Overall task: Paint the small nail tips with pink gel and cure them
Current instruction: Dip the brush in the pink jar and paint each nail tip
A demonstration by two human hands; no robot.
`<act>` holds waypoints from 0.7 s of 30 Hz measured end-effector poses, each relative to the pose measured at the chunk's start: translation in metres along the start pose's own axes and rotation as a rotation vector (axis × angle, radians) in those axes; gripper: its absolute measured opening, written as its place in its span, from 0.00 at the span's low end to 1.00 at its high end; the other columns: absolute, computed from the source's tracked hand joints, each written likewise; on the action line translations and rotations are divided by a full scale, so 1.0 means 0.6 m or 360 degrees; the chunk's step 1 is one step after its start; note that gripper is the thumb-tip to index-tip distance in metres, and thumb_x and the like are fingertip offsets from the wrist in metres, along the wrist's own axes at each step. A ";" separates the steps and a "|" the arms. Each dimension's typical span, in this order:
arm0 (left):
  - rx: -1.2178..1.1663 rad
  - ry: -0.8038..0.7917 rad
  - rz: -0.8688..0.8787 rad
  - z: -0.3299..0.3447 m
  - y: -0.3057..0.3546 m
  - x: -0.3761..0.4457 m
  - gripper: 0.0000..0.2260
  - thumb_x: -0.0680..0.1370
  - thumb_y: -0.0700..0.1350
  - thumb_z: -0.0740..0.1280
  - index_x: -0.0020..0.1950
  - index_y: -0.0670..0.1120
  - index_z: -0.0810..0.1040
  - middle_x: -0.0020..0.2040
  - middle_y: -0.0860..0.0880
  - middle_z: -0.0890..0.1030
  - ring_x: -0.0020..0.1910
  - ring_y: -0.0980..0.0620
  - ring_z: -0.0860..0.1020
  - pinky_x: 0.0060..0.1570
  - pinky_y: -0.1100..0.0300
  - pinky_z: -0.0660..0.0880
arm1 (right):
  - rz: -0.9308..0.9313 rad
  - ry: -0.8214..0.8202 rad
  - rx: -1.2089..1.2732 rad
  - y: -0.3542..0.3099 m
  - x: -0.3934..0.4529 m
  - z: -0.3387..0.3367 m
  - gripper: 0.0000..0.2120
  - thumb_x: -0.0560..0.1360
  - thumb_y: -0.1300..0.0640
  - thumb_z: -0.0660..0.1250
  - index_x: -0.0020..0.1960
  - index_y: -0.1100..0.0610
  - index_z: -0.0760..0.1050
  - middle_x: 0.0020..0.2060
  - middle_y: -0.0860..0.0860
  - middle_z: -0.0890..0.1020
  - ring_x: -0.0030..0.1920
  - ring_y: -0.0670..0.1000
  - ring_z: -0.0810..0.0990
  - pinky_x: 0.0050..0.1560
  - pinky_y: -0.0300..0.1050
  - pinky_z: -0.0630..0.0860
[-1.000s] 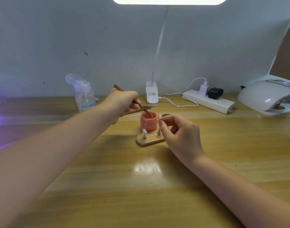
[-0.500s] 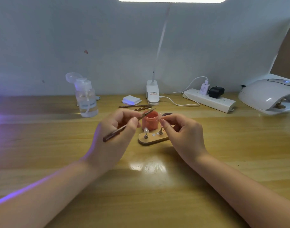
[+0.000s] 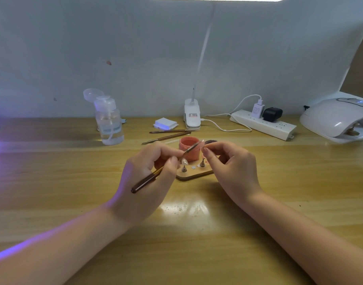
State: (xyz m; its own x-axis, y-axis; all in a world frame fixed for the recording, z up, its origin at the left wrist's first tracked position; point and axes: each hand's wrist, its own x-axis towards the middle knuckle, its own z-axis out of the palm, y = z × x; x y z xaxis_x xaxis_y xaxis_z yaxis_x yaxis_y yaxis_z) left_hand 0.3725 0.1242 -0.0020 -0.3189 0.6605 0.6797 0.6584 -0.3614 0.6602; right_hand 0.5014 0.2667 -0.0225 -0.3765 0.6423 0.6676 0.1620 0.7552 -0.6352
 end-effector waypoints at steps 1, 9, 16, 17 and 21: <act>0.0020 0.0005 -0.0003 0.001 0.002 0.002 0.08 0.75 0.50 0.62 0.49 0.55 0.79 0.43 0.59 0.82 0.44 0.57 0.79 0.42 0.71 0.70 | 0.0002 -0.0006 0.0003 0.000 0.000 0.000 0.04 0.74 0.59 0.72 0.48 0.54 0.83 0.34 0.44 0.82 0.31 0.44 0.76 0.33 0.37 0.73; 0.0071 0.0002 0.0074 0.000 0.004 -0.003 0.07 0.75 0.49 0.61 0.48 0.55 0.79 0.40 0.57 0.81 0.42 0.53 0.78 0.42 0.62 0.74 | 0.0053 -0.0065 0.0111 -0.005 -0.002 0.000 0.05 0.74 0.60 0.71 0.49 0.55 0.82 0.37 0.49 0.83 0.34 0.49 0.79 0.37 0.50 0.77; 0.0056 -0.0054 0.0032 0.003 0.007 0.000 0.06 0.75 0.48 0.64 0.48 0.54 0.80 0.40 0.57 0.82 0.43 0.55 0.79 0.43 0.64 0.74 | 0.0071 -0.0083 0.0139 -0.005 -0.002 0.000 0.05 0.74 0.61 0.71 0.50 0.55 0.82 0.37 0.48 0.84 0.35 0.49 0.80 0.38 0.50 0.78; 0.0024 -0.0049 0.0018 0.001 0.006 0.001 0.07 0.74 0.49 0.63 0.46 0.54 0.80 0.39 0.55 0.82 0.42 0.55 0.79 0.41 0.66 0.73 | 0.0081 -0.0076 0.0146 -0.004 -0.002 0.000 0.05 0.74 0.61 0.71 0.50 0.55 0.82 0.37 0.48 0.84 0.36 0.48 0.81 0.38 0.49 0.78; -0.0115 0.0126 -0.0206 -0.006 0.006 0.028 0.06 0.73 0.44 0.63 0.41 0.51 0.80 0.34 0.52 0.81 0.34 0.57 0.75 0.34 0.69 0.70 | 0.0139 -0.0027 0.0199 -0.001 0.000 0.001 0.05 0.74 0.60 0.71 0.48 0.52 0.81 0.37 0.46 0.84 0.36 0.47 0.81 0.40 0.49 0.79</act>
State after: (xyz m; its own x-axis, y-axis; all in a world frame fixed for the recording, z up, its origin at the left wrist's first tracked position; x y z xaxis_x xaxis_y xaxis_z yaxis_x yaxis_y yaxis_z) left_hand 0.3672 0.1319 0.0128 -0.4526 0.6515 0.6088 0.5584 -0.3252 0.7632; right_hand 0.5008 0.2663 -0.0225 -0.3815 0.7018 0.6016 0.0804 0.6736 -0.7347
